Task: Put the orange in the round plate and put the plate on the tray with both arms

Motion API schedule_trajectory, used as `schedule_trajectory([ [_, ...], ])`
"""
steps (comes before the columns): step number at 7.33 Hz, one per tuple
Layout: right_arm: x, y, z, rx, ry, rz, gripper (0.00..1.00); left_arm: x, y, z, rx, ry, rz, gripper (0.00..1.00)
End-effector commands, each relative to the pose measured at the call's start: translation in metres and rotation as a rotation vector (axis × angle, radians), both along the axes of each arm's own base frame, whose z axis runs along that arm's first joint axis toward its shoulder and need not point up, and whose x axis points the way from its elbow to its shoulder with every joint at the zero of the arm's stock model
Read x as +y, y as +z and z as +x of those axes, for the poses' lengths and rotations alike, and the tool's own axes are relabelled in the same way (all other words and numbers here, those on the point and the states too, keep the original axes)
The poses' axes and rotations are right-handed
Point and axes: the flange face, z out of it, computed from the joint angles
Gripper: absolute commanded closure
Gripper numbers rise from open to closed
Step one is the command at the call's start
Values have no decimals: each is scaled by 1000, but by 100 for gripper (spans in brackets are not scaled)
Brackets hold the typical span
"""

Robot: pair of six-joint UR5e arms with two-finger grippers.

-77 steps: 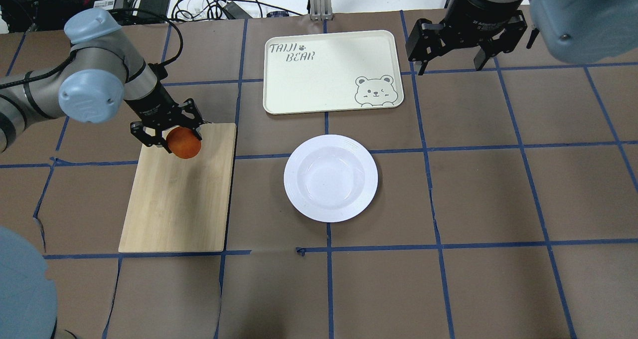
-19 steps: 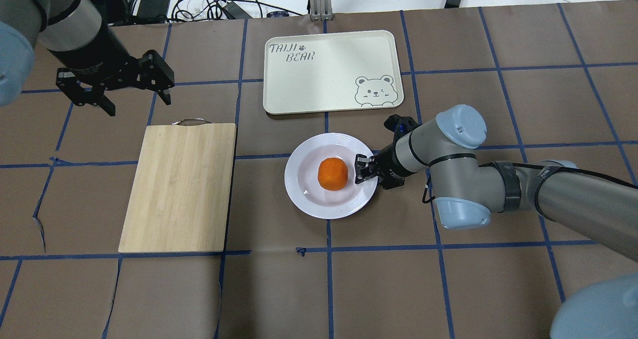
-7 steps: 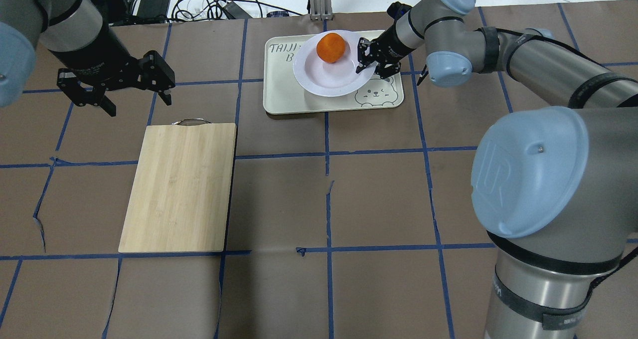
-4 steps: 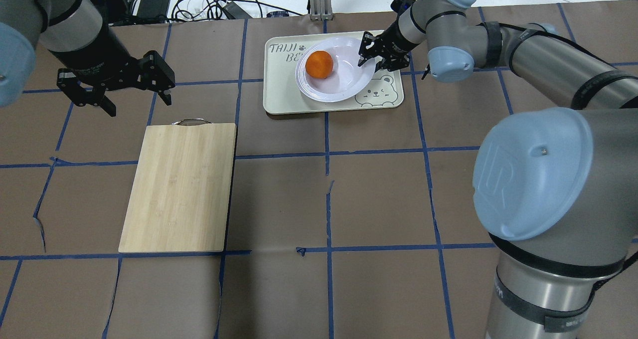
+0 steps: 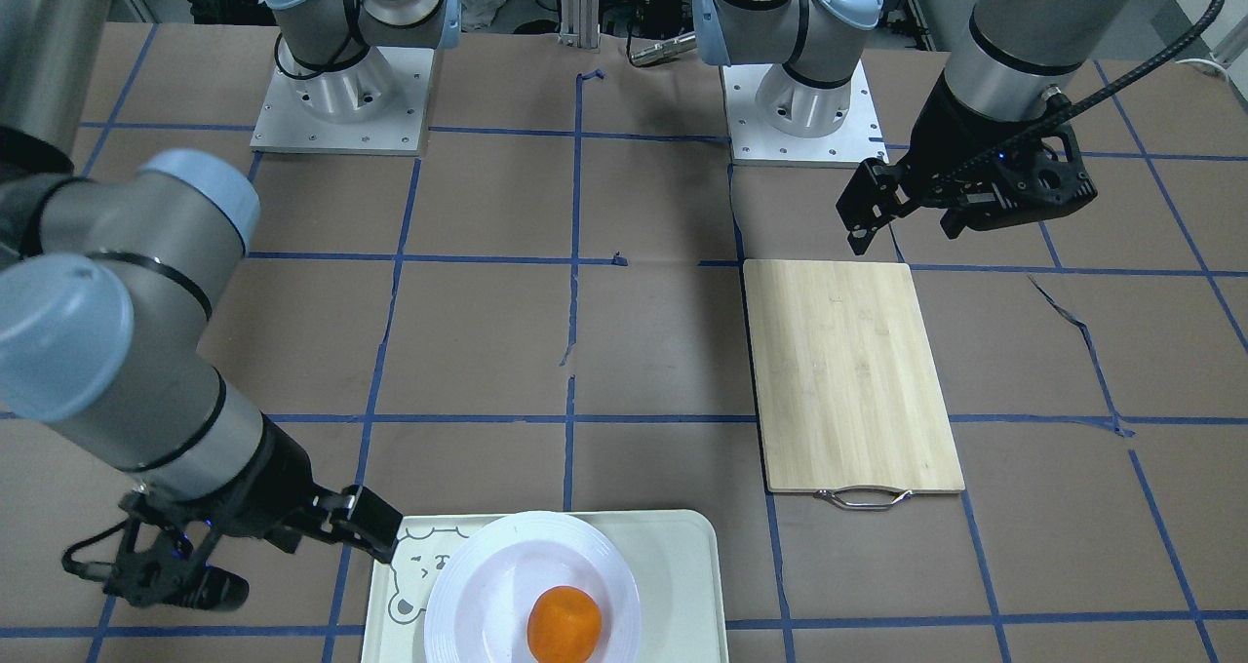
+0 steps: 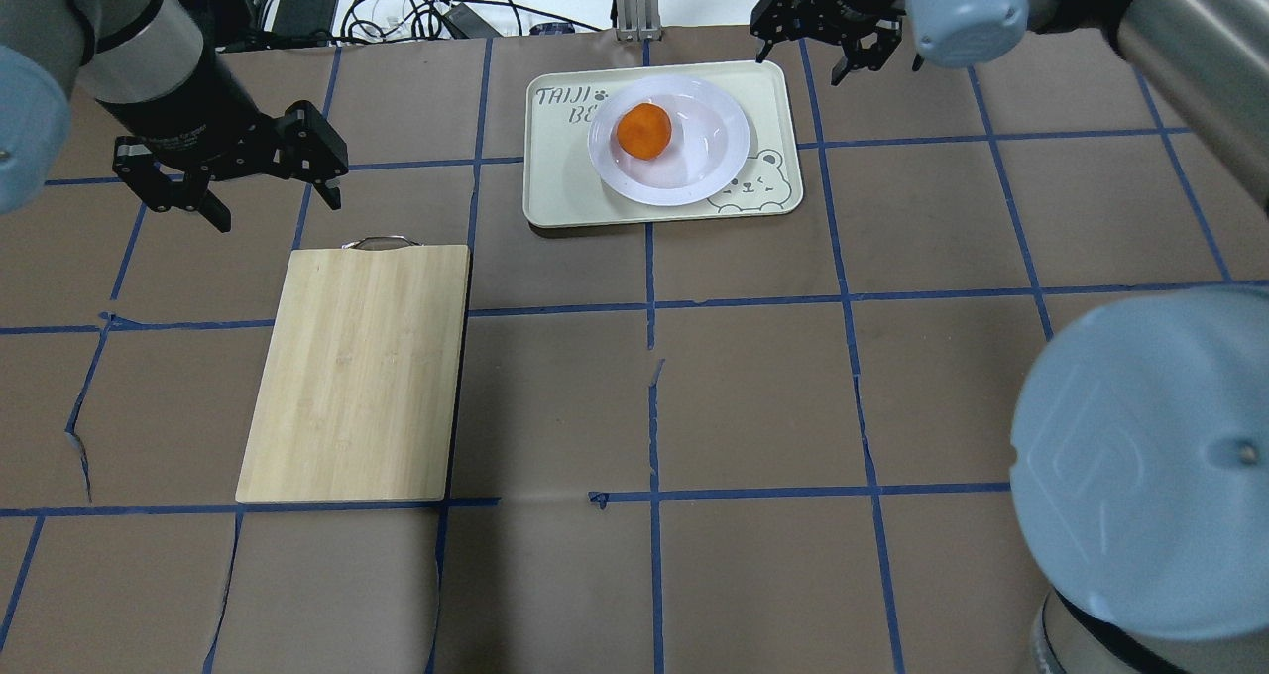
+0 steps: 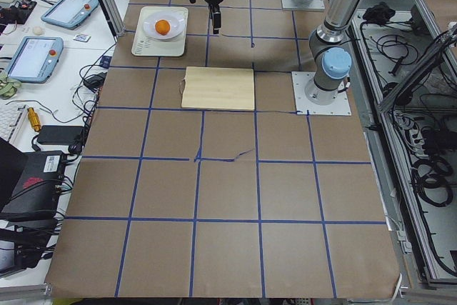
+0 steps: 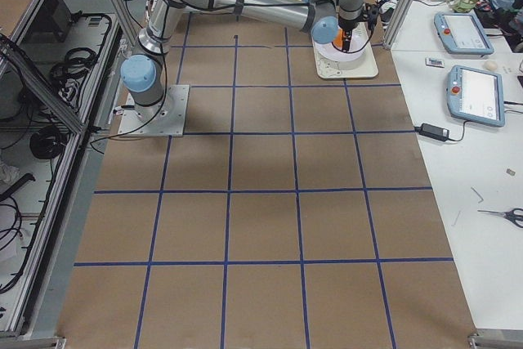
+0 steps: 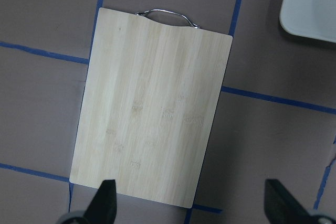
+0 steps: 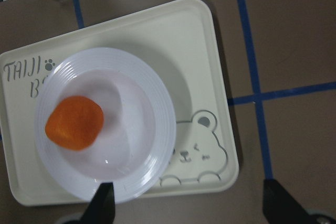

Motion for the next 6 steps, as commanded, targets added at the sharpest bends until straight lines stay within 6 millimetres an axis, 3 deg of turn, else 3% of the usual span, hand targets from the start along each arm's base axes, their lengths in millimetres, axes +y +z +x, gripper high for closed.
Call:
schedule_trajectory([
  [1,92,104,1,208,129,60,0,0,1,0,1,1,-4,0],
  [2,136,131,2,217,167,105,0,0,3,-1,11,-1,-11,0],
  [3,167,148,5,214,165,89,0,0,3,-1,11,-2,-11,0],
  [4,177,135,8,215,167,110,0,0,3,-2,11,-7,-11,0],
  [6,184,140,12,277,177,99,0,1,3,-2,12,-47,-10,0],
])
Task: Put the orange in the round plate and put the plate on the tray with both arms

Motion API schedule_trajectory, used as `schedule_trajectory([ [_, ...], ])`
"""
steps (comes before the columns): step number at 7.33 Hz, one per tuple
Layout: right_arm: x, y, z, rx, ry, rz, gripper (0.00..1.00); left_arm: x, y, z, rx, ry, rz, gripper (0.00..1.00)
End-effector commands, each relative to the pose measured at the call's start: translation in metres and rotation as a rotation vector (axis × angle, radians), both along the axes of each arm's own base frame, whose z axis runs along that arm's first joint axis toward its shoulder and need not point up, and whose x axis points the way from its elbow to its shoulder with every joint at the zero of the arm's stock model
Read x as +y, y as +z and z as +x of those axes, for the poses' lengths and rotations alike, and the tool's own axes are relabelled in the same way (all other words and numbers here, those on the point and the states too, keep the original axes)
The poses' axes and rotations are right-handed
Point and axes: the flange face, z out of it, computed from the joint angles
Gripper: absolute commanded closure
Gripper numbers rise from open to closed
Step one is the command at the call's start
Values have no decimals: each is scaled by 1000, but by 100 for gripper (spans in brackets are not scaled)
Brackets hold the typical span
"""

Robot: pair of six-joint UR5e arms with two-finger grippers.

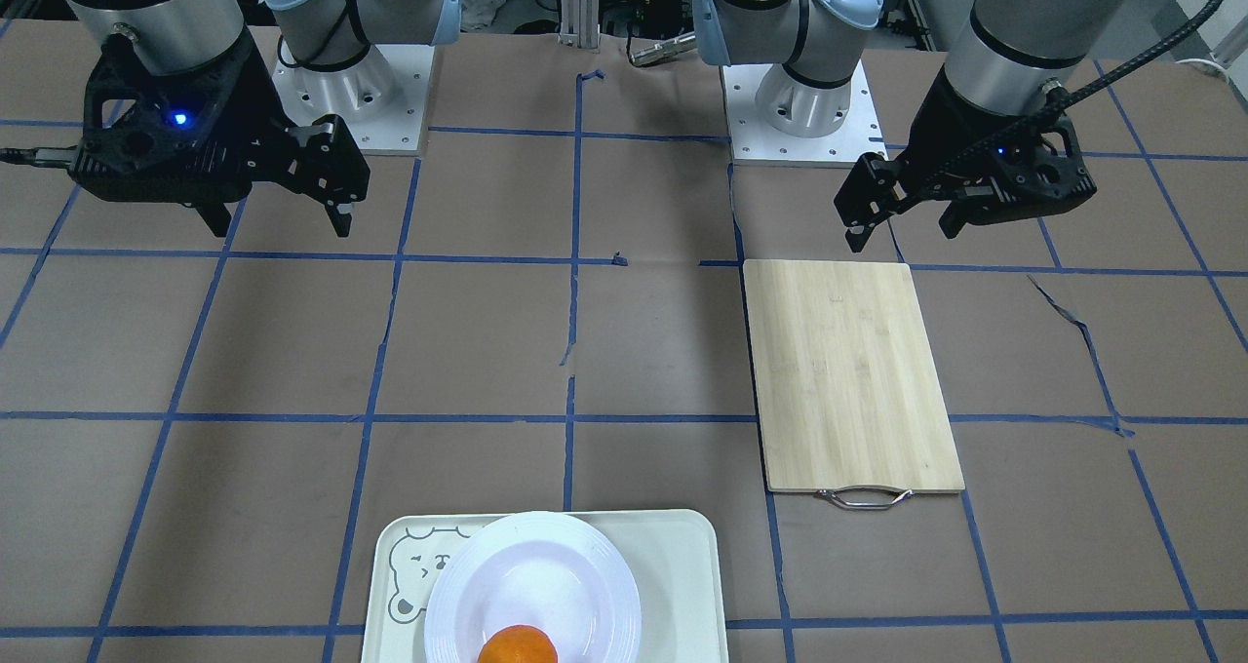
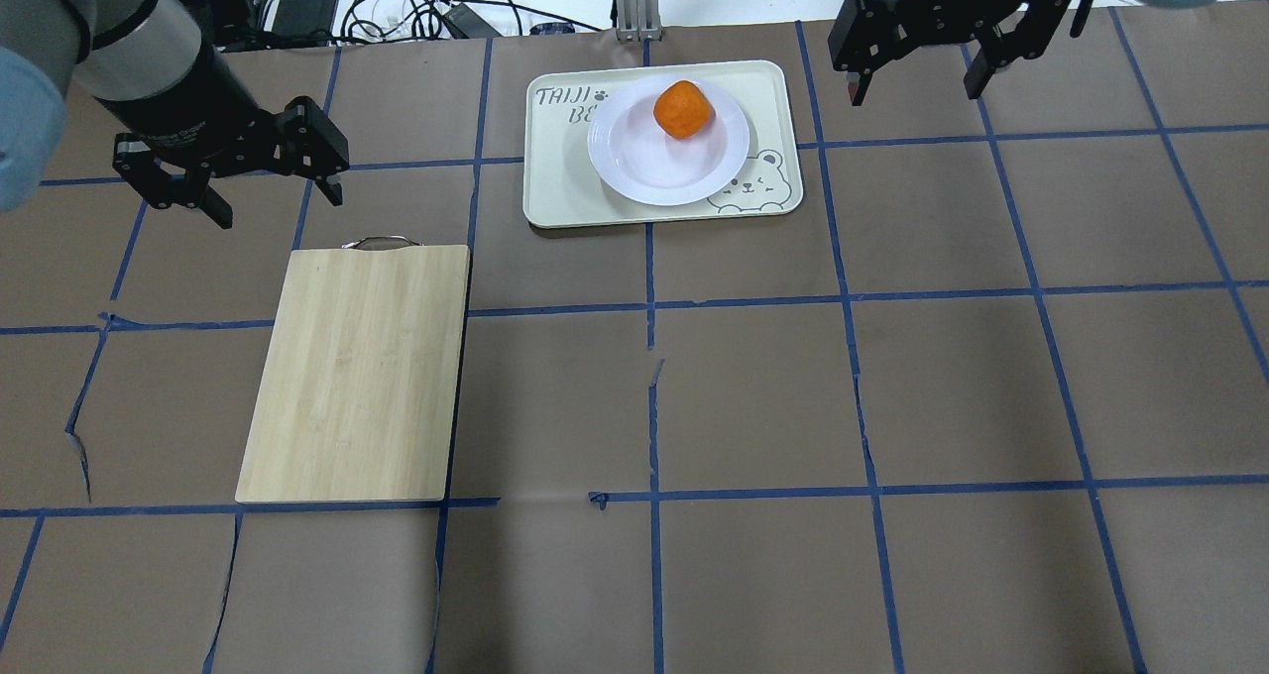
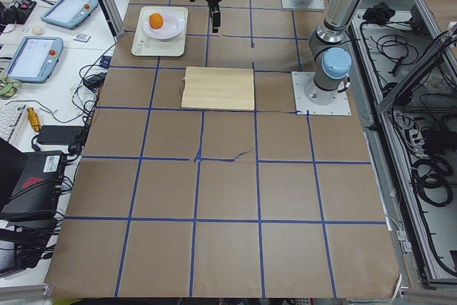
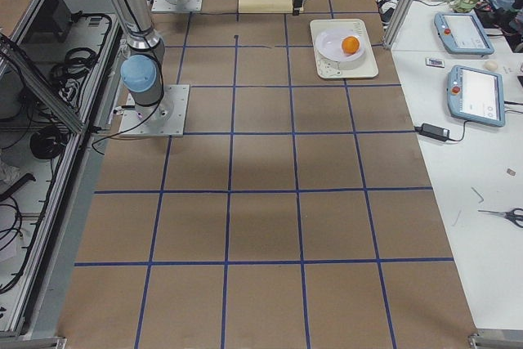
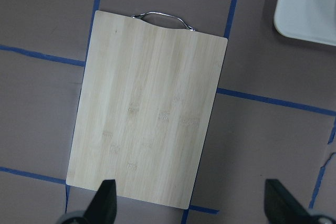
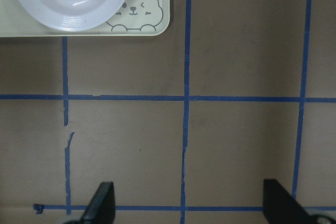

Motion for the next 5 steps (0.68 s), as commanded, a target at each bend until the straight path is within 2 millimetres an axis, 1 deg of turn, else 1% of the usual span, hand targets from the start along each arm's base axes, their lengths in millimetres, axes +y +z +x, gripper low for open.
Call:
schedule_trajectory([
  [1,5,-4,11,57,27,-4,0,0,0,0,0,-16,0,0],
  [3,7,-1,13,41,33,-15,0,0,0,0,2,-16,0,0],
  [5,8,-1,13,43,31,-14,0,0,0,-1,2,-18,2,0],
])
